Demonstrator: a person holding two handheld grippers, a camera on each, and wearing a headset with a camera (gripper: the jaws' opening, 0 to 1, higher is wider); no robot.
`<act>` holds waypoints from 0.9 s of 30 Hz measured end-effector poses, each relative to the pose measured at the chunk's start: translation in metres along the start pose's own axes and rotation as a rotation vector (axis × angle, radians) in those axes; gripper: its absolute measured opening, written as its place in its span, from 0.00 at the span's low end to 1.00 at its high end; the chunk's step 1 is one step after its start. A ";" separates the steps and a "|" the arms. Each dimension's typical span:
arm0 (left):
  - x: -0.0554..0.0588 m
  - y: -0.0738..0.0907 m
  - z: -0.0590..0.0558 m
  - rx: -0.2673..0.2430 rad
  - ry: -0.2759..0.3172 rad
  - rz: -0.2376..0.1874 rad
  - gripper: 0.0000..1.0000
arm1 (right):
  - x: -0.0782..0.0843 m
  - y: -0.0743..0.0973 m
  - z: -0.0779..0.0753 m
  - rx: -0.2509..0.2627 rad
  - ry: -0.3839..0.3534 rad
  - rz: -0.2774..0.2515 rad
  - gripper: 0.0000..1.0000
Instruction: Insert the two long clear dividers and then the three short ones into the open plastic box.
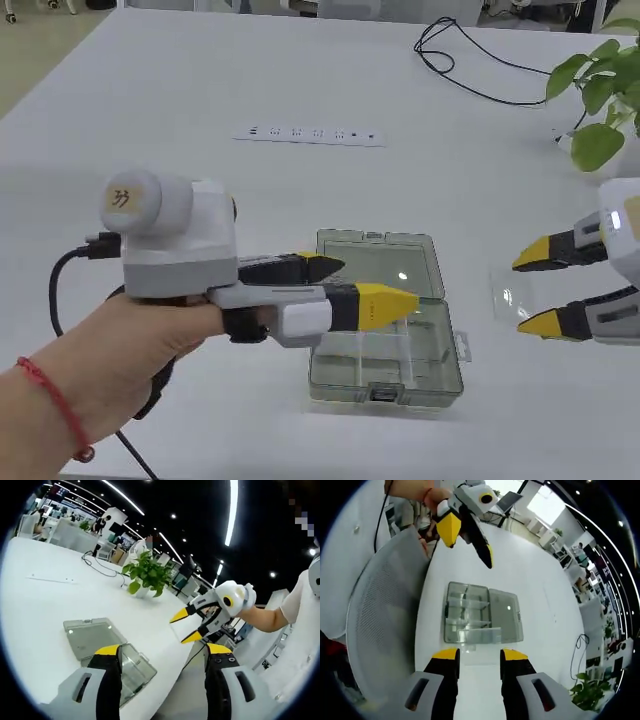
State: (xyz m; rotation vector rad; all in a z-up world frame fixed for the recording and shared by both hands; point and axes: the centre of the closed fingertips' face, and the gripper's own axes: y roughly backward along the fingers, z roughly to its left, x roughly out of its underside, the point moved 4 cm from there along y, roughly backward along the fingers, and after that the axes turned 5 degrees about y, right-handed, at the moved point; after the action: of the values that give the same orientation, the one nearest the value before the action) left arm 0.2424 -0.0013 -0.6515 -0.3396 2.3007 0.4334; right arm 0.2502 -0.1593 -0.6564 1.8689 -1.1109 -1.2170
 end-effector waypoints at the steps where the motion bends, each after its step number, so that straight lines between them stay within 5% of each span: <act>1: 0.002 -0.003 -0.003 0.008 0.013 0.009 0.64 | -0.005 0.001 0.000 0.004 0.002 -0.005 0.33; 12: 0.009 -0.025 -0.022 0.061 0.202 0.027 0.46 | -0.039 0.004 0.005 0.015 0.010 -0.031 0.33; 27: 0.024 -0.040 -0.030 0.078 0.315 0.052 0.17 | -0.067 0.007 0.014 0.011 0.002 -0.062 0.33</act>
State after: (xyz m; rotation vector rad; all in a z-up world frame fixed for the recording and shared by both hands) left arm 0.2223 -0.0520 -0.6574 -0.3294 2.6304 0.3334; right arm 0.2210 -0.1035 -0.6291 1.9251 -1.0674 -1.2459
